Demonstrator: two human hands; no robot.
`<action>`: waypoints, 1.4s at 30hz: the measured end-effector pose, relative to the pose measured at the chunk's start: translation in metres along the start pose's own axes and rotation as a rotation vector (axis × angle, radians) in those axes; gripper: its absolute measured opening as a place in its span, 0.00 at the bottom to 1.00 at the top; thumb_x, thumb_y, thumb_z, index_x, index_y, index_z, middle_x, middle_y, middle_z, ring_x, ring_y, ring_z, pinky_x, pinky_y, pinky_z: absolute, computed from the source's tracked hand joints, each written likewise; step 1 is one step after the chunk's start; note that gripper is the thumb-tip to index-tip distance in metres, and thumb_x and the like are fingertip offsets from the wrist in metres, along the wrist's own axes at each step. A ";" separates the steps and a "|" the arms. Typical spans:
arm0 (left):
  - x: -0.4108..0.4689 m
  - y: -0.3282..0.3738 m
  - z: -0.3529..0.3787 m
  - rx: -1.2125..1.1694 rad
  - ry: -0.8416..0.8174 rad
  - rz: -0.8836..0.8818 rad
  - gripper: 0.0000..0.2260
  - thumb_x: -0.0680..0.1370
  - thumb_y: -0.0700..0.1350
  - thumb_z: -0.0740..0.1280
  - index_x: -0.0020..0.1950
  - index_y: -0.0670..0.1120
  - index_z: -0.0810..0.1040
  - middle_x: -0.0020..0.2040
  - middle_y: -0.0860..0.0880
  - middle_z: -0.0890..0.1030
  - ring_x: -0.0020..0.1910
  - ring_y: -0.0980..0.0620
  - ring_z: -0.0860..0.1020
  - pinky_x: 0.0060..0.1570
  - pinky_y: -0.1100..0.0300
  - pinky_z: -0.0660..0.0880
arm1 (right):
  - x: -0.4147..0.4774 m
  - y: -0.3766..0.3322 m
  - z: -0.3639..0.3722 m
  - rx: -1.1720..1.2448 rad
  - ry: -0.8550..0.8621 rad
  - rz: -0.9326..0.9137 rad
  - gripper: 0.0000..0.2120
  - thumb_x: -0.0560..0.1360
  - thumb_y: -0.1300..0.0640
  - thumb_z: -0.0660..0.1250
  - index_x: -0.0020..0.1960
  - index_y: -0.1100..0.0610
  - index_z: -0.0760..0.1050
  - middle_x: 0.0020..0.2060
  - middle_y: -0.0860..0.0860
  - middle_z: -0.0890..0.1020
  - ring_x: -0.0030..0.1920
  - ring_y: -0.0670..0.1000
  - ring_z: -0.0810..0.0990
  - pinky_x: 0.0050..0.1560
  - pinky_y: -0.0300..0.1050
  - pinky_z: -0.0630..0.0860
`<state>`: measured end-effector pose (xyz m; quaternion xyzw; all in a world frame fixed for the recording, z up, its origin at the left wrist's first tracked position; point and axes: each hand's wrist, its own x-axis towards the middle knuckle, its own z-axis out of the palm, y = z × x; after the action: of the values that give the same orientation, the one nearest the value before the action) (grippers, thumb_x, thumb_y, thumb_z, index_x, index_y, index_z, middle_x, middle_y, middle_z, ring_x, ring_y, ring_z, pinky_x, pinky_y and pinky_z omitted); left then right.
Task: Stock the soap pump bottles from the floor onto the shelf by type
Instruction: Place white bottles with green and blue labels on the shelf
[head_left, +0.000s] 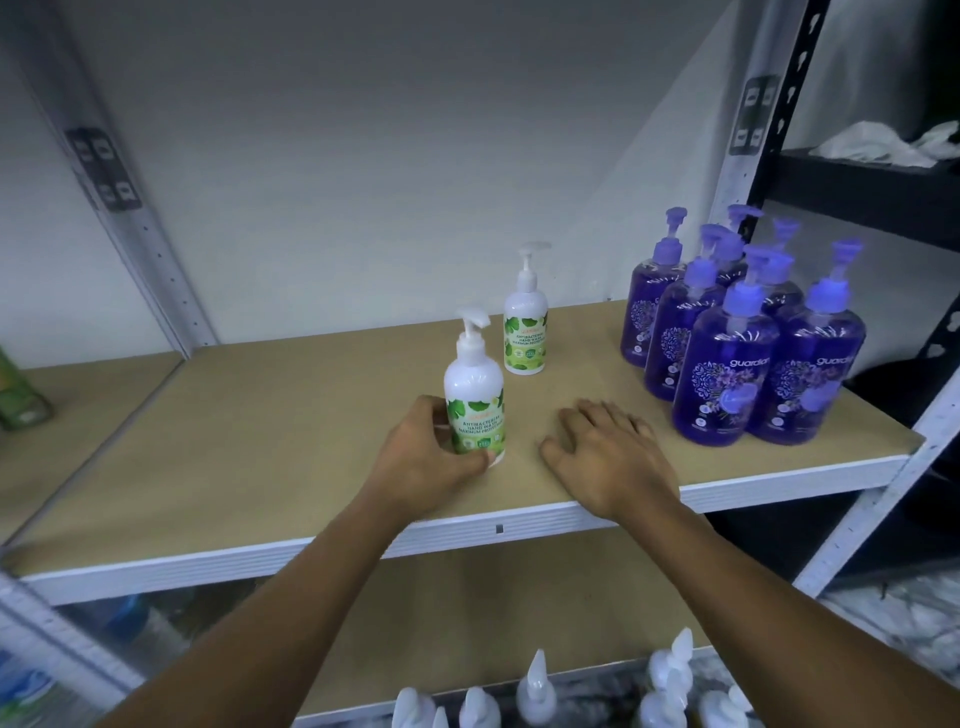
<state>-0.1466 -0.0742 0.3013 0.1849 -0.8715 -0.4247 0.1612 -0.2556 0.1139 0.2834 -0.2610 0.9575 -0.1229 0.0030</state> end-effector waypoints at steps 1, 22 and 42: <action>0.010 -0.001 0.002 0.002 0.007 -0.003 0.28 0.68 0.51 0.80 0.62 0.50 0.72 0.56 0.54 0.81 0.53 0.56 0.80 0.53 0.60 0.76 | 0.001 0.000 0.001 0.002 0.002 0.002 0.30 0.80 0.36 0.48 0.78 0.47 0.61 0.80 0.49 0.57 0.80 0.53 0.52 0.77 0.53 0.49; 0.125 -0.014 0.038 0.054 0.176 -0.069 0.27 0.74 0.53 0.74 0.69 0.48 0.70 0.67 0.52 0.79 0.67 0.47 0.75 0.61 0.55 0.71 | 0.008 0.002 0.005 0.010 0.072 -0.018 0.28 0.78 0.35 0.51 0.72 0.48 0.68 0.75 0.48 0.65 0.76 0.51 0.59 0.75 0.53 0.53; 0.129 -0.012 0.045 0.224 0.197 -0.112 0.27 0.75 0.63 0.68 0.72 0.60 0.68 0.67 0.62 0.77 0.72 0.46 0.66 0.68 0.48 0.63 | 0.009 0.003 0.006 0.021 0.090 -0.024 0.28 0.78 0.36 0.51 0.71 0.49 0.69 0.73 0.48 0.66 0.75 0.51 0.60 0.74 0.53 0.53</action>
<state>-0.2772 -0.1096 0.2819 0.2910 -0.8817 -0.3129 0.2002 -0.2643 0.1100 0.2774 -0.2666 0.9521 -0.1446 -0.0387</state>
